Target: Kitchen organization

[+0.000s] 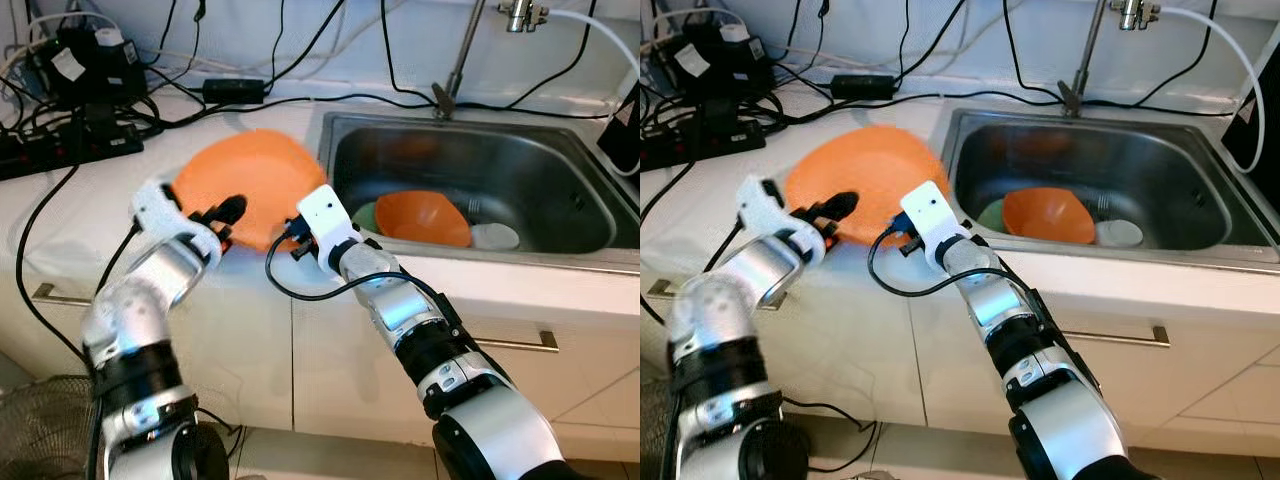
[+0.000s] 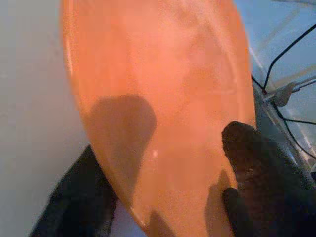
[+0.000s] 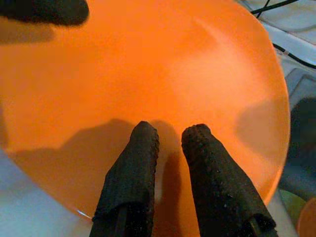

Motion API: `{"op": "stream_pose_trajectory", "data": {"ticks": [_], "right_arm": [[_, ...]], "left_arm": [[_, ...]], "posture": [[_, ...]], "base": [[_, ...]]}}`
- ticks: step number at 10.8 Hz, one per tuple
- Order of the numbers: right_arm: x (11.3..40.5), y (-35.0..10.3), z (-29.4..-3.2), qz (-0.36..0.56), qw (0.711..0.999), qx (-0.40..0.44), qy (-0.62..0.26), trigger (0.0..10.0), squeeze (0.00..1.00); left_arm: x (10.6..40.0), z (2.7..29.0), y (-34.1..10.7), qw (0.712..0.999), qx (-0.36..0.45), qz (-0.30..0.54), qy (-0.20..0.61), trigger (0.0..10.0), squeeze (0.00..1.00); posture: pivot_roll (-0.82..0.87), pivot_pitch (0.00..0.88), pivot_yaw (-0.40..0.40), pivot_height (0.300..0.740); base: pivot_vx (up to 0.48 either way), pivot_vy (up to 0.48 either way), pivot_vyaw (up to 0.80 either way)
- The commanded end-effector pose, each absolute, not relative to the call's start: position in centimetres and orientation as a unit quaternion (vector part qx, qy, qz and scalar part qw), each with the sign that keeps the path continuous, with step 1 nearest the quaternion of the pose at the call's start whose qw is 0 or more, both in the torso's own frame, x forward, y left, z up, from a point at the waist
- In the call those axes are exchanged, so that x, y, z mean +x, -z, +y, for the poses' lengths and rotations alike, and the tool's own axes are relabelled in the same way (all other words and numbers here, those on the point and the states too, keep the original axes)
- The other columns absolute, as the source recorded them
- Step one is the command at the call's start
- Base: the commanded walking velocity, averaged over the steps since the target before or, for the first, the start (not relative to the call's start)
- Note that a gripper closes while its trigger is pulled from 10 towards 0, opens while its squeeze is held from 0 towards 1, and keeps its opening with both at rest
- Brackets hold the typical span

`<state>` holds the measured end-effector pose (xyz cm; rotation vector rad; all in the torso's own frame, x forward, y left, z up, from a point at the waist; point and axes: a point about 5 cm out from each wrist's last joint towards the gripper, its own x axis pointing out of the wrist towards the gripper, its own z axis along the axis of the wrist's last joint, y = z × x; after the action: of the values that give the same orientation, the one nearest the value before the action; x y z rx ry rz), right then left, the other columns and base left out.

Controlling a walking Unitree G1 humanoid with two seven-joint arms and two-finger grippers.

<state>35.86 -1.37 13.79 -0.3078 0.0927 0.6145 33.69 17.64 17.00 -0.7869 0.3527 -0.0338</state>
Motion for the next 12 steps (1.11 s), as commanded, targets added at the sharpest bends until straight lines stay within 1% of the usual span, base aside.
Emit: {"op": "stream_pose_trajectory", "data": {"ticks": [1, 3, 7, 12], "right_arm": [[35.7, -12.4, -2.1, 0.079, 0.942, -0.147, -0.292, 10.0, 0.0], [35.8, -12.5, -2.4, 0.078, 0.943, -0.148, -0.288, 10.0, 0.0], [35.8, -12.4, -2.5, 0.078, 0.944, -0.146, -0.284, 10.0, 0.0], [36.0, -12.7, -2.4, 0.072, 0.947, -0.143, -0.279, 10.0, 0.0]], "left_arm": [[34.2, 16.5, -17.7, 0.91, -0.375, 0.169, 0.047, 0.0, 0.0], [33.9, 16.0, -17.5, 0.908, -0.378, 0.172, 0.057, 0.0, 0.0], [33.3, 16.7, -16.8, 0.909, -0.377, 0.169, 0.056, 0.0, 0.0], [32.9, 16.6, -16.4, 0.908, -0.384, 0.163, 0.045, 0.0, 0.0]], "posture": [[0.16, 0.0, 0.003, 0.74], [0.16, 0.0, 0.003, 0.74], [0.16, 0.0, 0.004, 0.74], [0.17, 0.0, -0.002, 0.74]], "base": [[0.0, 0.0, 0.0], [0.0, 0.0, 0.0], [0.0, 0.0, 0.0], [0.0, 0.0, 0.0]]}}
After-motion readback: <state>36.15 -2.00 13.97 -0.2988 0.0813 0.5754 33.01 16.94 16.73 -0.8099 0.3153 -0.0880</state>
